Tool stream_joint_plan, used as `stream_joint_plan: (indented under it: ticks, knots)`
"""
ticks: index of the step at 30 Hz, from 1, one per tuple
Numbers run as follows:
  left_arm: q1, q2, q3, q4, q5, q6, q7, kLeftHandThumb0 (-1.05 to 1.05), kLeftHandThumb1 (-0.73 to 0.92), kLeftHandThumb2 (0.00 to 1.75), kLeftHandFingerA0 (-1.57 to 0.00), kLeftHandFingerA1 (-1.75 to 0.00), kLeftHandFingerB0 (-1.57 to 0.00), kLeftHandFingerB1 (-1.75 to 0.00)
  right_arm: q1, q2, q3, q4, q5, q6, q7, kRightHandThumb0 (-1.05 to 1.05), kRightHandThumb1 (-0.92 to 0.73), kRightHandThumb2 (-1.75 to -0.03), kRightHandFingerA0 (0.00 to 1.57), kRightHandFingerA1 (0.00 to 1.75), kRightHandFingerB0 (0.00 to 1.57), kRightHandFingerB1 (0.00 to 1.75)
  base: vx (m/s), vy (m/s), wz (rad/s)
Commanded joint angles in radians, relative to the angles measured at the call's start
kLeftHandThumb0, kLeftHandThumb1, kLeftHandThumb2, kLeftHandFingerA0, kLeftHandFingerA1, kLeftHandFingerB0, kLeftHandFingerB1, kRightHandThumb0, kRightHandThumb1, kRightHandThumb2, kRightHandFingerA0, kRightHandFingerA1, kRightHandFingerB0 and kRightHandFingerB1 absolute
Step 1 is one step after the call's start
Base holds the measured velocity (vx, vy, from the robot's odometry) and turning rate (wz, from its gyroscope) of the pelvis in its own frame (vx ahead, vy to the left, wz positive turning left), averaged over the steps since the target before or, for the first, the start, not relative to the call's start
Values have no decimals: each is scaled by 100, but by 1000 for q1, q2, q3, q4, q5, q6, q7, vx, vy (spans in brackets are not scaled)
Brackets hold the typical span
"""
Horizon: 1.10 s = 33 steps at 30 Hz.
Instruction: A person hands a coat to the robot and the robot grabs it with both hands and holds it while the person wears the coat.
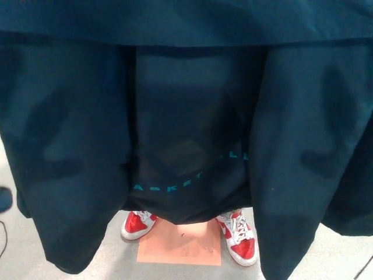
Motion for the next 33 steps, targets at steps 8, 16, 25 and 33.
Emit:
stream_joint_plan:
  ticks: [8,16,25,33]
  knots:
    - [-476,338,-173,123,-345,235,-338,-87,54,66,-9,-30,-14,-32,-524,-391,165,187,280,370,276,-87,-59,-98,5,44,0,8,0,0,0]
    - [-833,320,-446,307,-229,358,-525,-84,52,95,-2,-26,-2,-26,-780,-440,415,347,170,412,397,-88,-64,-102,1,40,0,8,0,0,0]
    - [-1032,271,-618,385,-100,472,-649,-93,74,63,-5,-27,-4,-25,-1043,-394,639,488,131,488,565,-85,-66,-101,2,41,0,10,0,0,0]
    - [-1084,286,-738,397,-52,558,-813,-88,56,101,-1,-19,-1,-14,-1161,-377,816,576,78,559,733,-89,-69,-105,1,28,0,8,0,0,0]
